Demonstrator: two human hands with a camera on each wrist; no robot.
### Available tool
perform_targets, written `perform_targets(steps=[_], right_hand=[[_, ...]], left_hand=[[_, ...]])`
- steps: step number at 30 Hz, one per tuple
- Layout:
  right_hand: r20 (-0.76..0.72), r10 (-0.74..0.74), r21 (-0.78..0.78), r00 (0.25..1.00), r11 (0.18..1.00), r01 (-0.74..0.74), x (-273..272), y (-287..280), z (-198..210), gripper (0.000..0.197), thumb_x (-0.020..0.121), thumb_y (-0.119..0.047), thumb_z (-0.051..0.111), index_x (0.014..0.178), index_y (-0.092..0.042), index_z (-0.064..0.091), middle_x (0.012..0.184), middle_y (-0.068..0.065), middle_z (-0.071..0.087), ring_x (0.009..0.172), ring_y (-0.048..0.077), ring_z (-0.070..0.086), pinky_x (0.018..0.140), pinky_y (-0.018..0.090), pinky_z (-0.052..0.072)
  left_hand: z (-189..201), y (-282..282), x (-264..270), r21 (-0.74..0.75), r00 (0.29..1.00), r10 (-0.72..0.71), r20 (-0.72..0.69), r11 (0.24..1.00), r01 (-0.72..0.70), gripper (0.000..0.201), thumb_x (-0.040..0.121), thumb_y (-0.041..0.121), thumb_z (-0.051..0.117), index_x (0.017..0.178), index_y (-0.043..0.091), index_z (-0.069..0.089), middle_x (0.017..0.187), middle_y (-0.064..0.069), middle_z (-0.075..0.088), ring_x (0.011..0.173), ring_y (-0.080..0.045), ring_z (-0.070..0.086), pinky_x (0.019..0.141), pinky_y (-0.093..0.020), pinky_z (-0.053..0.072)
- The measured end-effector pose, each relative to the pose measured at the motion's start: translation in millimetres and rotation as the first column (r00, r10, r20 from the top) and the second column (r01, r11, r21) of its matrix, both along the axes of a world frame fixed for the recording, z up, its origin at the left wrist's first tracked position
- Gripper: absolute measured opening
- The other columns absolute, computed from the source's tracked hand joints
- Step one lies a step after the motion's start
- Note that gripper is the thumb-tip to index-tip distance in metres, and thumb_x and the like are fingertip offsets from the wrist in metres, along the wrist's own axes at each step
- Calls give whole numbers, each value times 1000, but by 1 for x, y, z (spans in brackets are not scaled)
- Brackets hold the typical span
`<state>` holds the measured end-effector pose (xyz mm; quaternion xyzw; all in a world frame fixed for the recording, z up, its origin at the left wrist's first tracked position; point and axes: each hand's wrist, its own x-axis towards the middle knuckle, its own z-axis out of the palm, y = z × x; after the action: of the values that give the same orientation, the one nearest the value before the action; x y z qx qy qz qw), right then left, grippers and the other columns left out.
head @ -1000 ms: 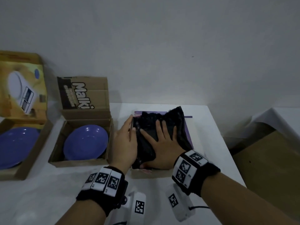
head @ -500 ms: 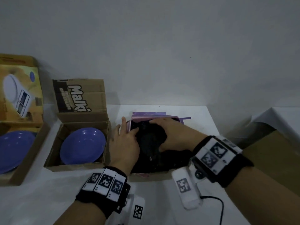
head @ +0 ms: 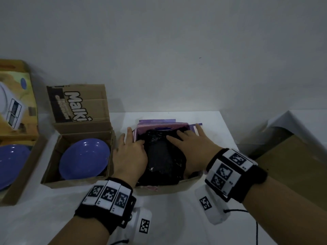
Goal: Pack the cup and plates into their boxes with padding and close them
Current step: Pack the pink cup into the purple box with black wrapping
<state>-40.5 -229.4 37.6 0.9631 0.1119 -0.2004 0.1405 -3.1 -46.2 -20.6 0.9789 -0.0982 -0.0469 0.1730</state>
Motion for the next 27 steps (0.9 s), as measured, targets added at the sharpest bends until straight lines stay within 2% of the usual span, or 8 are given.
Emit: perform_targets(steps=[8,10,12,15,17,21,23,27], right_hand=[[-57,-5,10,998,1000,5,12,16,-7,119,65,-51,72,148,-25,-9,134,17,44,122,30,48,113,54,-16],[-125,-65,67,990,995,74,16,15,-3,116,68,-46,70,149,-28,-11,144,18,34,135,31,33,112,53,-20],[-226,-130,187,966,967,173,19,18,1,112,71,-48,68,148,-35,-13,156,17,8,145,29,4,112,52,-19],[-320,-172,370,932,882,290,16,34,-7,108,73,-59,65,145,-46,-14,157,6,-18,144,31,-16,113,54,-9],[-208,-183,349,961,904,248,9,49,-27,106,69,-67,64,144,-48,-8,157,6,-17,143,39,-12,111,63,-2],[57,-206,254,977,949,185,2,66,-49,92,67,-71,59,140,-43,11,151,10,8,135,45,14,103,72,12],[-8,-200,268,980,944,195,9,63,-42,95,65,-70,63,140,-47,9,149,9,8,134,46,14,103,73,12],[-124,-255,191,959,942,275,22,70,-30,95,63,-65,70,138,-54,12,147,8,6,132,48,17,101,75,13]], left_hand=[[-1,-2,-1,-32,1000,13,20,999,-12,39,100,34,28,128,25,55,159,-9,12,142,-29,15,114,-42,17],[-1,0,-3,-157,999,-2,39,988,8,41,101,34,25,131,27,52,158,-10,15,141,-29,18,114,-37,14],[-3,4,-5,-336,999,-1,39,942,14,42,102,34,23,135,31,47,158,-7,17,141,-25,20,113,-31,14],[-8,5,-5,-531,1000,-2,-3,848,0,42,102,34,24,139,31,44,158,-2,19,143,-15,19,109,-22,13],[-9,4,-5,-575,999,1,-33,818,-20,42,102,35,25,140,31,42,158,1,18,143,-12,18,109,-21,13],[-10,5,-7,-645,999,17,-41,763,-39,43,101,36,26,143,35,37,157,6,21,143,-7,17,114,-25,15],[-10,5,-8,-708,999,34,-23,705,-40,44,102,32,29,145,32,33,154,10,27,140,-2,21,113,-18,18],[-9,5,-10,-786,994,60,-96,608,-113,44,102,32,28,145,28,34,143,18,39,127,9,33,92,7,21]])
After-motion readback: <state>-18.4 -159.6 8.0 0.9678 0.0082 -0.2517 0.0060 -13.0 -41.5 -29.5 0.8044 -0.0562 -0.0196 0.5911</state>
